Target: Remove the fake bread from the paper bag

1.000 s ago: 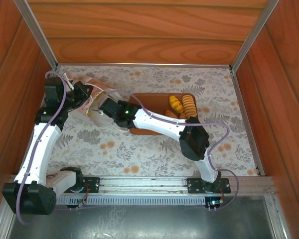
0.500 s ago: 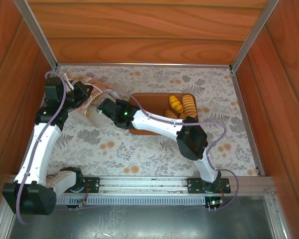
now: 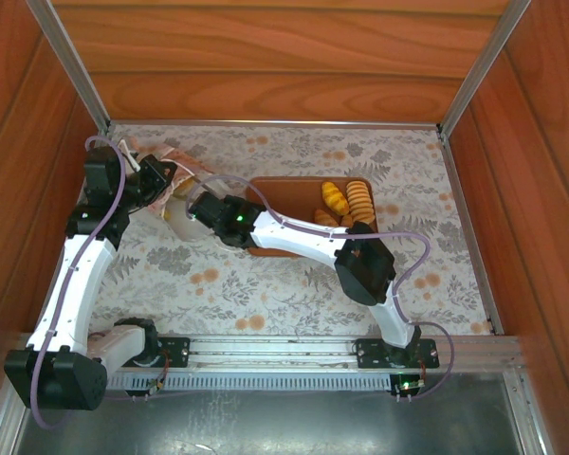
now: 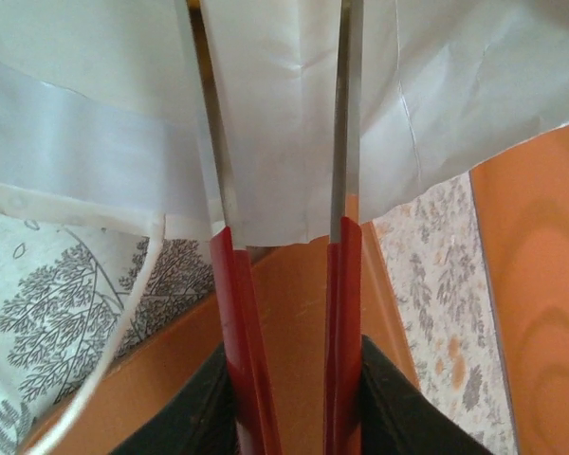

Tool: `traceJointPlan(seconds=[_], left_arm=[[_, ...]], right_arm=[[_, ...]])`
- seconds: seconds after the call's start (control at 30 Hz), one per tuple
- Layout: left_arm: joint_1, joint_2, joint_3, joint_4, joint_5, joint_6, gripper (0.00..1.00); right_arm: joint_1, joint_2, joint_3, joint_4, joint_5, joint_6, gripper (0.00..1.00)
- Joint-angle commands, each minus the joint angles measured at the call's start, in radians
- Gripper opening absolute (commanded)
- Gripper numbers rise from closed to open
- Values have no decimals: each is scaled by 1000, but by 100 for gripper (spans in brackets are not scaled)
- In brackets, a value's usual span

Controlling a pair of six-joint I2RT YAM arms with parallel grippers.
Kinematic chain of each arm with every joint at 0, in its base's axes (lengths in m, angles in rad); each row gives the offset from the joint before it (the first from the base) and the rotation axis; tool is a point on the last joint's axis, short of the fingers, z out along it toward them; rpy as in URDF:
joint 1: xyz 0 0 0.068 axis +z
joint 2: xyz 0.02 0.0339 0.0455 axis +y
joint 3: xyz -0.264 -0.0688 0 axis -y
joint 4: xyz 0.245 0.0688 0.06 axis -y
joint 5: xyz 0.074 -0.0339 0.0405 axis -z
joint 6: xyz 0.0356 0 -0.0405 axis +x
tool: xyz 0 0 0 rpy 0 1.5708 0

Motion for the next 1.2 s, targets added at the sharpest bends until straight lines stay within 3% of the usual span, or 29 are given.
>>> traceJointPlan(seconds=[0.0, 0.23, 0.87, 1.17], left_arm=[[10, -15, 10, 10, 1, -3, 0], [8, -7, 11, 10, 3, -6, 0], [1, 20, 3, 16, 9, -6, 0], [-1, 17, 6, 17, 12, -7, 0]], right_arm=[[8, -74, 30, -71, -40, 64, 27], [8, -145, 74, -224, -173, 145, 22], [-18, -96, 361, -727, -470, 470, 29], [-93, -91, 314, -712, -663, 574, 32]])
